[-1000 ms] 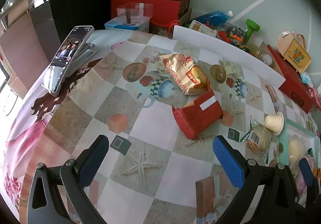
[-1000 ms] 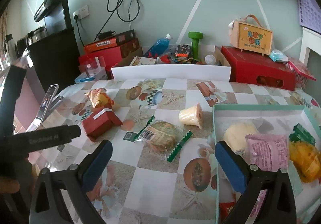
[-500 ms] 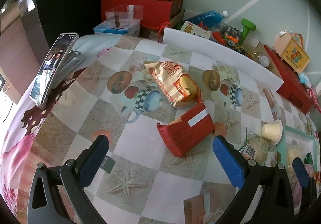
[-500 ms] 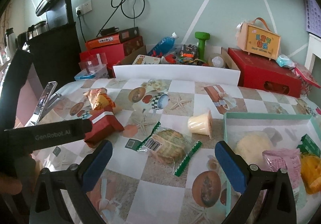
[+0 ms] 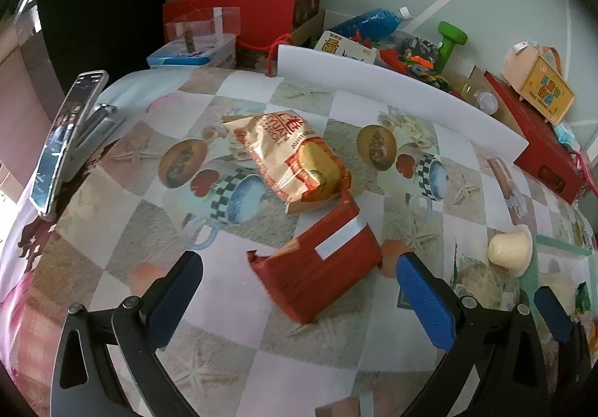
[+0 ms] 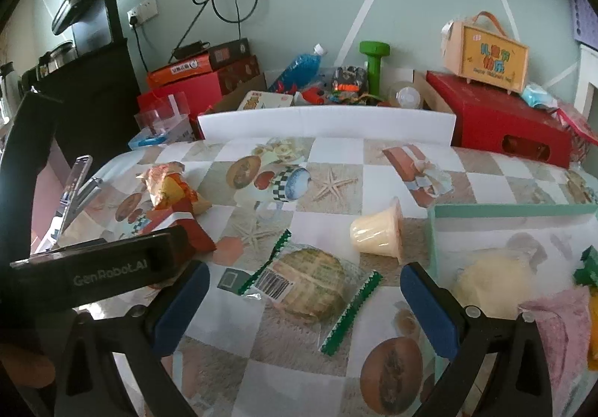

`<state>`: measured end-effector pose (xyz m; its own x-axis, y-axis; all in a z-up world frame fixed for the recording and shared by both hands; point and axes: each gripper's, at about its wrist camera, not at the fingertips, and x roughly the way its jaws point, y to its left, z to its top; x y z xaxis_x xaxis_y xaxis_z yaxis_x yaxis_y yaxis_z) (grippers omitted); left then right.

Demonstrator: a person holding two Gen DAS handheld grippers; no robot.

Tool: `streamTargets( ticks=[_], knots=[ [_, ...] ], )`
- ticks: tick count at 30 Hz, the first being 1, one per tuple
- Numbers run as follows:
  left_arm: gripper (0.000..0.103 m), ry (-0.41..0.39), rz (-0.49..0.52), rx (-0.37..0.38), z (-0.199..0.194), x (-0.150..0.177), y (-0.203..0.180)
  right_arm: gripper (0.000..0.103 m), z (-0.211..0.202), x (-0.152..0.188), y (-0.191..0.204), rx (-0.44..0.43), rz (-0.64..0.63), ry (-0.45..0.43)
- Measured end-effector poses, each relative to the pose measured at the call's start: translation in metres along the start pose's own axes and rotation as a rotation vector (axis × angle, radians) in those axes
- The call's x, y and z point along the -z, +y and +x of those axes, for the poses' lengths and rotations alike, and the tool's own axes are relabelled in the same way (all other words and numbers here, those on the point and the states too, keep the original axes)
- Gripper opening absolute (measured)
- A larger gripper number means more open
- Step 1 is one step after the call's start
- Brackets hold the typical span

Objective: Organize snacks
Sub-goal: 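Reach the left gripper toward the red box while the right gripper approaches the wrapped round cookie, then grasp the red box with the left gripper while the right gripper grasps the wrapped cookie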

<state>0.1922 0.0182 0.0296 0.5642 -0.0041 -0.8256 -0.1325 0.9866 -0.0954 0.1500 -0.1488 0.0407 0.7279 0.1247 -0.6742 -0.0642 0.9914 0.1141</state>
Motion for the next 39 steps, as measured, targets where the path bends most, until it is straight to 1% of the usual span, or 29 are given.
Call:
streamTargets(
  ticks=[4,8,11,16,24,28,30,34,35,36,38,39],
  knots=[
    [0.103,0.010,0.001,-0.003,0.011,0.000,-0.002,0.103,0.011,-0.002,-0.004,0.015,0.020,0.035],
    [0.103,0.005,-0.001,-0.016,0.017,-0.001,-0.001,0.103,0.019,-0.003,0.001,0.016,0.002,0.066],
    [0.103,0.010,-0.008,-0.001,0.020,-0.001,0.002,0.103,0.026,-0.003,0.006,0.045,-0.018,0.093],
    [0.103,0.007,-0.004,0.005,0.022,-0.003,0.002,0.103,0.036,-0.003,0.008,0.062,-0.028,0.133],
    [0.103,0.013,0.009,0.007,0.027,-0.002,-0.001,0.103,0.047,0.001,0.010,0.063,-0.031,0.186],
    [0.103,0.012,0.025,-0.003,0.029,-0.002,-0.004,0.103,0.049,0.002,0.010,0.070,-0.034,0.193],
    [0.103,0.012,0.031,-0.007,0.030,-0.002,-0.006,0.100,0.049,0.003,0.010,0.076,-0.033,0.194],
    [0.103,0.014,0.044,-0.023,0.031,-0.001,-0.008,0.097,0.049,0.002,0.010,0.086,-0.028,0.191],
    [0.103,0.014,0.043,-0.023,0.031,-0.001,-0.008,0.094,0.049,0.002,0.010,0.090,-0.027,0.189],
    [0.103,0.012,0.040,-0.023,0.030,-0.001,-0.008,0.091,0.048,0.002,0.010,0.095,-0.026,0.185],
    [0.102,0.008,0.028,-0.010,0.029,-0.001,-0.007,0.091,0.047,0.001,0.008,0.094,-0.018,0.183],
    [0.099,0.003,0.026,0.002,0.028,-0.001,-0.008,0.090,0.047,0.001,0.008,0.096,-0.018,0.182]
  ],
)
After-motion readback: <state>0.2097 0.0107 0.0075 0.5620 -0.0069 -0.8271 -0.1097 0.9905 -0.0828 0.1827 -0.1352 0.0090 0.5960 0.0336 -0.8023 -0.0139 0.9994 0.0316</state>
